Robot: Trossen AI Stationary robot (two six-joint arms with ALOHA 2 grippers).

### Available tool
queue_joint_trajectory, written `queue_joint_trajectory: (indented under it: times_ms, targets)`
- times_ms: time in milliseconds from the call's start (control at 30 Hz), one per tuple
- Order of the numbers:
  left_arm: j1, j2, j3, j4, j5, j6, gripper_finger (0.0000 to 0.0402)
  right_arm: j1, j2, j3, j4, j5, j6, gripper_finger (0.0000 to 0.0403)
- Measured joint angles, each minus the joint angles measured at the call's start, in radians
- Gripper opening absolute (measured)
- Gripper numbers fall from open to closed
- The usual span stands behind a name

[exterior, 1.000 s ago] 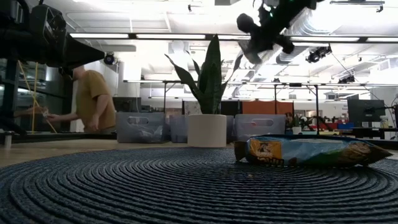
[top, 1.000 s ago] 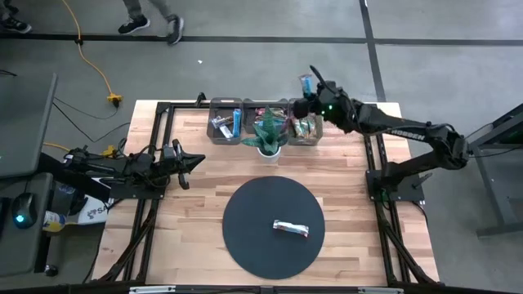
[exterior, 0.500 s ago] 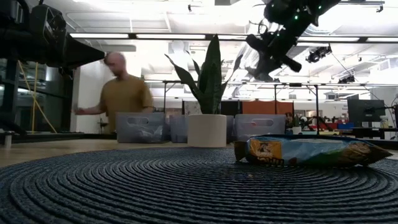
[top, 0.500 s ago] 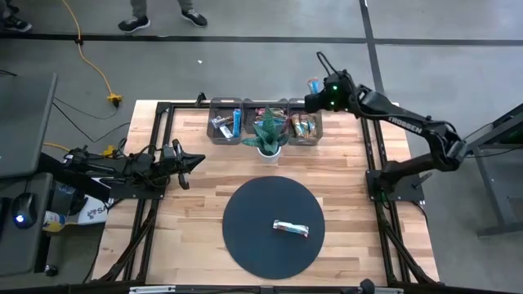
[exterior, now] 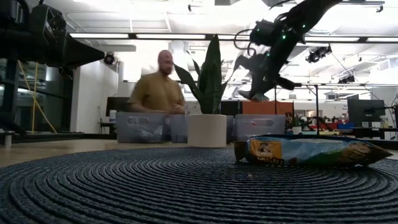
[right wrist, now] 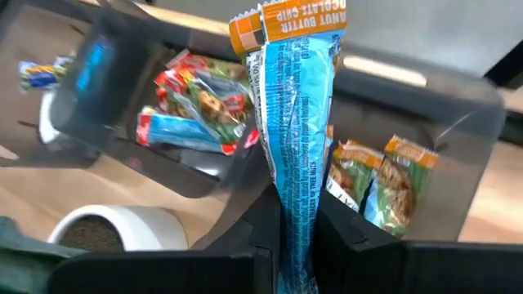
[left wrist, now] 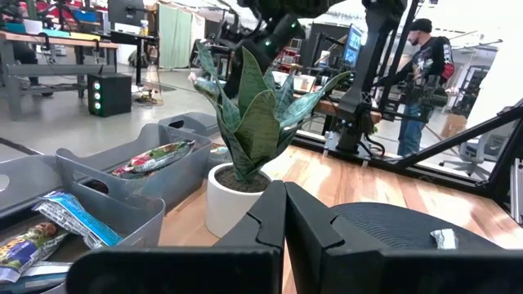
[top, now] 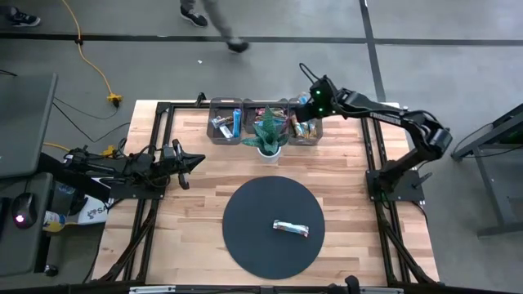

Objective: Pick and place Granola Bars by type
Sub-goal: Put the orange granola bar into the right black bin

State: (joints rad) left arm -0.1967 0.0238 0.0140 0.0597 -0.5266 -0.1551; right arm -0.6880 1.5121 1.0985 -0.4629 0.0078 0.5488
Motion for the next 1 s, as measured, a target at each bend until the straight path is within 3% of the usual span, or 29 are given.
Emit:
queue_joint_trajectory:
  times_ms: [700,1000]
  targets:
    - [0.000,0.000,0.000,0.000,0.000,0.000,0.0001,-0.011,0.132,0.000,0.018,0.020,0.211,0.0033]
    - [0.000,0.000,0.000,0.000,0.000,0.000,0.0001,-0.005,0.132,0.000,-0.014,0.047,0.258,0.0060]
